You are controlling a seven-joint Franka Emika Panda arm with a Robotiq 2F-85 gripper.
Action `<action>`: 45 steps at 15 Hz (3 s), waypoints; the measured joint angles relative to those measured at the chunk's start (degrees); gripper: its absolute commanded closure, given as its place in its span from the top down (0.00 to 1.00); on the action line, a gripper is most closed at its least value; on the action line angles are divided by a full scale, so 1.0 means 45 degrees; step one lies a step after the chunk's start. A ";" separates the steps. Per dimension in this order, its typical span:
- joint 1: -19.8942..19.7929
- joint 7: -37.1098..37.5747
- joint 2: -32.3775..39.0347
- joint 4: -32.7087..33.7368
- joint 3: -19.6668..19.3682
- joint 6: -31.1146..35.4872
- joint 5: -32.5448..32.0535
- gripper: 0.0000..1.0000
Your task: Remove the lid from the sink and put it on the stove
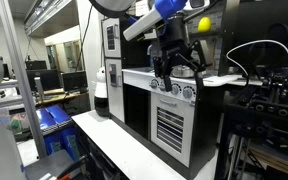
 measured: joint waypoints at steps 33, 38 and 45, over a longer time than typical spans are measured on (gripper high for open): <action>0.6470 -1.2084 0.4080 0.3653 -0.0256 0.5964 0.6557 1.00; 0.6596 -1.4313 0.5096 0.3901 -0.0152 0.7452 0.7798 1.00; 0.6619 -1.4446 0.5610 0.4193 -0.0162 0.7959 0.7868 1.00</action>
